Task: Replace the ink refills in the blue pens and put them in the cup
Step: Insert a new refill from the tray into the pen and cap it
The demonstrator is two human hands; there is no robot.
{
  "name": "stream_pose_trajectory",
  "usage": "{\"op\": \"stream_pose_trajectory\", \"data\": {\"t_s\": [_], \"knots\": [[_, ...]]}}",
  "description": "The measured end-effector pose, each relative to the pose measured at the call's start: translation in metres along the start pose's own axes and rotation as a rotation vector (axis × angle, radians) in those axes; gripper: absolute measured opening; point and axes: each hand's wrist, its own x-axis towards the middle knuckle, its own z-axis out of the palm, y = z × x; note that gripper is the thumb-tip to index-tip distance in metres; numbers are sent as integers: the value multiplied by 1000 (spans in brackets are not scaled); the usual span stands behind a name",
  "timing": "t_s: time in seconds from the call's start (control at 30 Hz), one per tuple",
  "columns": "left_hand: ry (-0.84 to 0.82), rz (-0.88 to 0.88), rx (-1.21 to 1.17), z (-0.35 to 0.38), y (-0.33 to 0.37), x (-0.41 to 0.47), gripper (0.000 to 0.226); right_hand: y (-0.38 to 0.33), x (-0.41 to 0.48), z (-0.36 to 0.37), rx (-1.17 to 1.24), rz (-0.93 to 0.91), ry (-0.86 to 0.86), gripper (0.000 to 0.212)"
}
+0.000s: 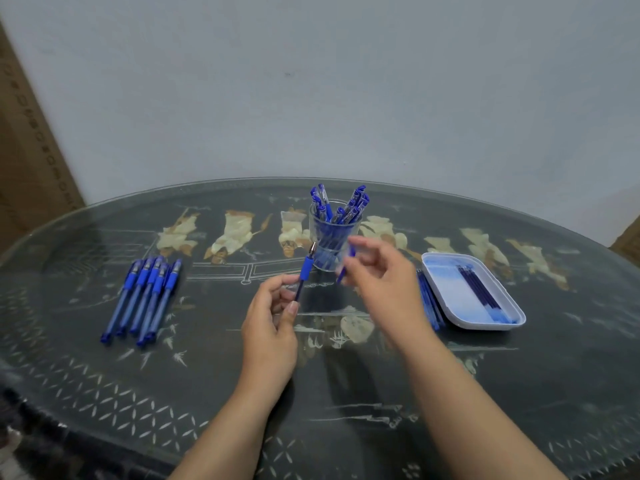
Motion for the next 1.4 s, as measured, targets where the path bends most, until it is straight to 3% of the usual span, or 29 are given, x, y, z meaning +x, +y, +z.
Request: {"op": "stream_pose_trajectory", "data": {"t_s": [0.07, 0.13, 0.43, 0.77, 1.0, 1.17, 1.3, 1.4], "knots": [[-11, 9, 29, 0, -2, 0, 46, -22, 4, -1, 210, -20, 31, 24], [-28, 12, 50, 0, -4, 0, 48, -36, 5, 2, 256, -54, -6, 21], [-26, 29, 65, 0, -5, 1, 51, -30, 8, 10, -190, -135, -135, 27], [2, -19, 6, -2, -3, 0, 50, -26, 5, 20, -134, -184, -148, 32], [6, -39, -4, -3, -2, 0, 50, -30, 0, 22, -221, -212, -133, 39], [3, -51, -9, -4, 9, 1, 37, -38, 5, 21, -229, -207, -145, 29], [-12, 116, 268, -33, 14, 15, 30, -71, 33, 7, -142, -266, 37, 25], [14, 131, 544, -65, 6, 23, 27, -96, 60, -2, -170, -329, 163, 28]]}}
